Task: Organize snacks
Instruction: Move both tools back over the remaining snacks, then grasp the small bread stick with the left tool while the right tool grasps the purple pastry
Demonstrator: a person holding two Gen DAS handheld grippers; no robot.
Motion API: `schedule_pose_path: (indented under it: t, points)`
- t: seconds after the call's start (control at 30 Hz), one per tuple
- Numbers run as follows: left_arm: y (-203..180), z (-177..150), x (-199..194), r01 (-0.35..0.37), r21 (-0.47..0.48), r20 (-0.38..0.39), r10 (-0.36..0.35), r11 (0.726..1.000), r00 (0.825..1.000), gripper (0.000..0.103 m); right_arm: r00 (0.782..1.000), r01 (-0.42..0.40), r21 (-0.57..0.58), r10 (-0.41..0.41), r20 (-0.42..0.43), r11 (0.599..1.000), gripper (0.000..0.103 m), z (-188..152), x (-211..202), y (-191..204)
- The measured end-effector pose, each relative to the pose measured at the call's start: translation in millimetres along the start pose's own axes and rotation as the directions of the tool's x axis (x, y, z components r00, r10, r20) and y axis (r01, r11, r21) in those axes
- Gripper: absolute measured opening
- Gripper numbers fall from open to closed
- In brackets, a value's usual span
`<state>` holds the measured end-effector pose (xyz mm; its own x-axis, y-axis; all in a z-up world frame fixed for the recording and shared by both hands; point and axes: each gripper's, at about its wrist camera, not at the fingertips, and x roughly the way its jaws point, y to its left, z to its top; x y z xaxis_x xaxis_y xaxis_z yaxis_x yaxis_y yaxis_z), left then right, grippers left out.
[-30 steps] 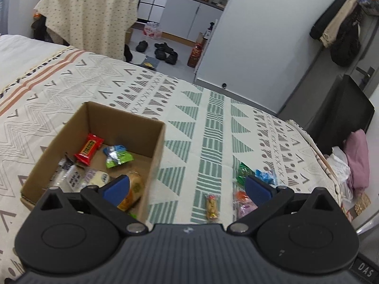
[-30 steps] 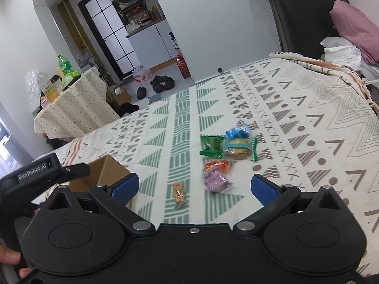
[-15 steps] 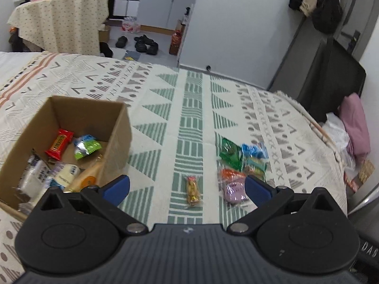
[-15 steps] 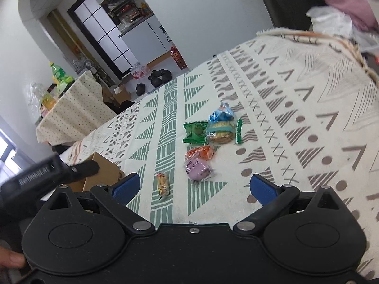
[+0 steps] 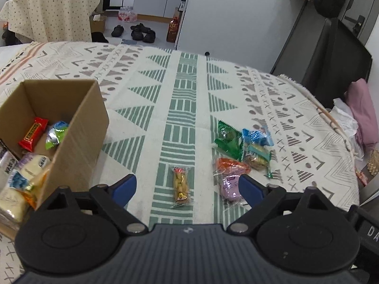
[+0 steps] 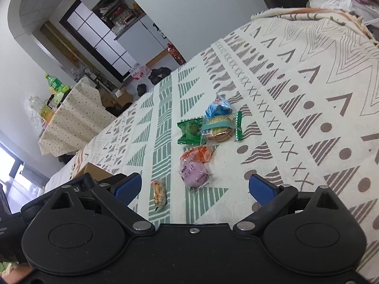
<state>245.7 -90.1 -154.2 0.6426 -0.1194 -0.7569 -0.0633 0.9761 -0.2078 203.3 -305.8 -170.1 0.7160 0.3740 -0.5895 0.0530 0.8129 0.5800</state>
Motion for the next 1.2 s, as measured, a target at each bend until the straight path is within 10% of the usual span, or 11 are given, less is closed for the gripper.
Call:
schedule_pose_path:
  t: [0.67, 0.9, 1.2]
  points:
    - [4.7, -9.9, 66.2, -0.034, -0.037, -0.086, 0.031, 0.999, 0.996, 0.050, 0.994, -0.066, -0.006, 0.066, -0.091, 0.998, 0.076, 7.5, 62.8, -9.9]
    - [9.0, -10.2, 74.0, -0.041, -0.058, -0.101, 0.035, 0.997, 0.994, 0.019, 0.990, -0.095, -0.016, 0.093, -0.111, 0.995, 0.066, 8.8, 82.6, -9.5]
    - [8.8, -11.2, 62.1, -0.041, -0.052, -0.087, 0.036, 0.998, 0.996, 0.019, 0.986, -0.093, -0.079, 0.080, -0.145, 0.993, 0.037, 5.9, 98.9, -0.6]
